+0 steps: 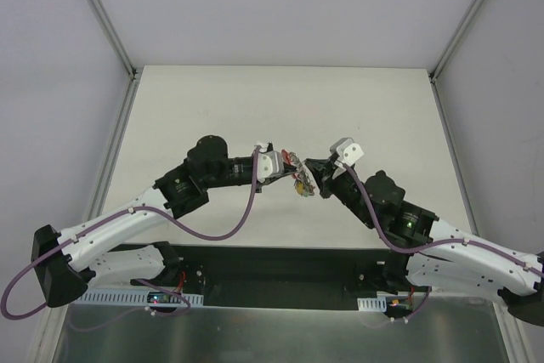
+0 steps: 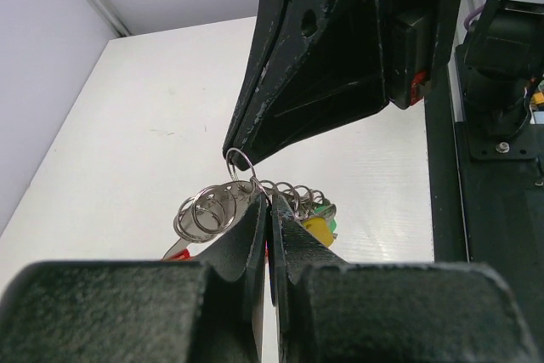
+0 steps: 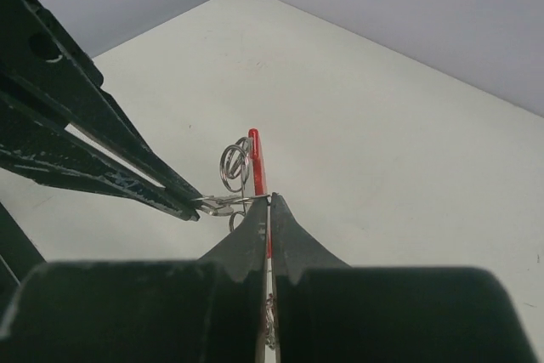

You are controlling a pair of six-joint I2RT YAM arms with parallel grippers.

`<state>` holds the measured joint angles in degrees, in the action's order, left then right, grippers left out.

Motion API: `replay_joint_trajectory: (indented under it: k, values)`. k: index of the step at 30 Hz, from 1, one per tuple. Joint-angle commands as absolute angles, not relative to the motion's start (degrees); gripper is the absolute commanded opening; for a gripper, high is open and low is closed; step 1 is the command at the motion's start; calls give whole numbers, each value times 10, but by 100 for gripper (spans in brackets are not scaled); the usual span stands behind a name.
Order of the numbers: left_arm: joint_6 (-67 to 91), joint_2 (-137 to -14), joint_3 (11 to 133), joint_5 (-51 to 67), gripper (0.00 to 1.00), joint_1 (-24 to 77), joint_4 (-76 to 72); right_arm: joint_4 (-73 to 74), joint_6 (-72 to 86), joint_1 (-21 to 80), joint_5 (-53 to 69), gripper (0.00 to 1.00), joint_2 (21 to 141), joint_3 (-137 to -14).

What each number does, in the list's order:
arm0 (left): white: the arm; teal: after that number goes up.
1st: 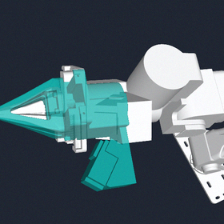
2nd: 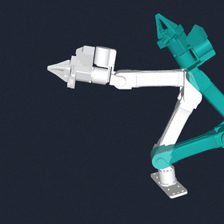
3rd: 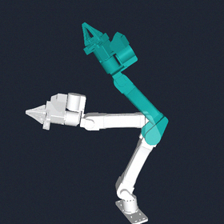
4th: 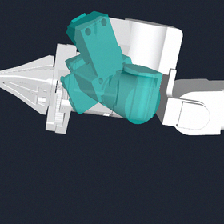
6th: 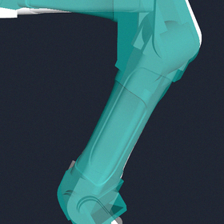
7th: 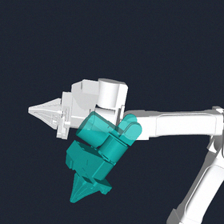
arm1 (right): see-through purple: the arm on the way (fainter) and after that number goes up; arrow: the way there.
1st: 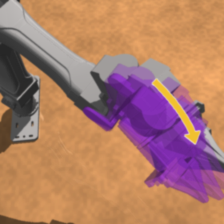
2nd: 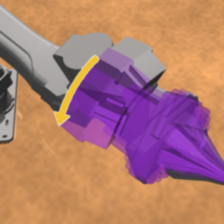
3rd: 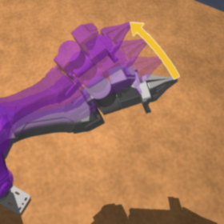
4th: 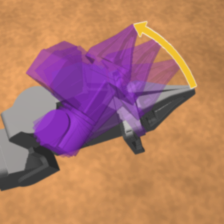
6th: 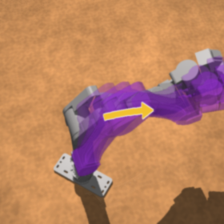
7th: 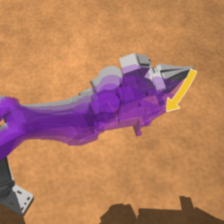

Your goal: Remove the keys from the keyring

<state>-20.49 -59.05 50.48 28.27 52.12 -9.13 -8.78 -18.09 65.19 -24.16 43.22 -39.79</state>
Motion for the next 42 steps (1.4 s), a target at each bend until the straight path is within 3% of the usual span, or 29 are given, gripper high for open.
replay_joint_trajectory:
  k: [1,28,36,42]
  values:
    - [-227,-595,487,267,0,539,-18,-136,-114,609,-306,0,401,-438]
    - [-300,-635,478,101,0,608,-13,30,62,570,-326,0,403,-471]
    - [-319,-664,481,74,0,620,-13,127,52,554,-268,1,466,-559]
    - [-320,-664,478,66,0,621,-13,139,65,520,-223,0,477,-559]
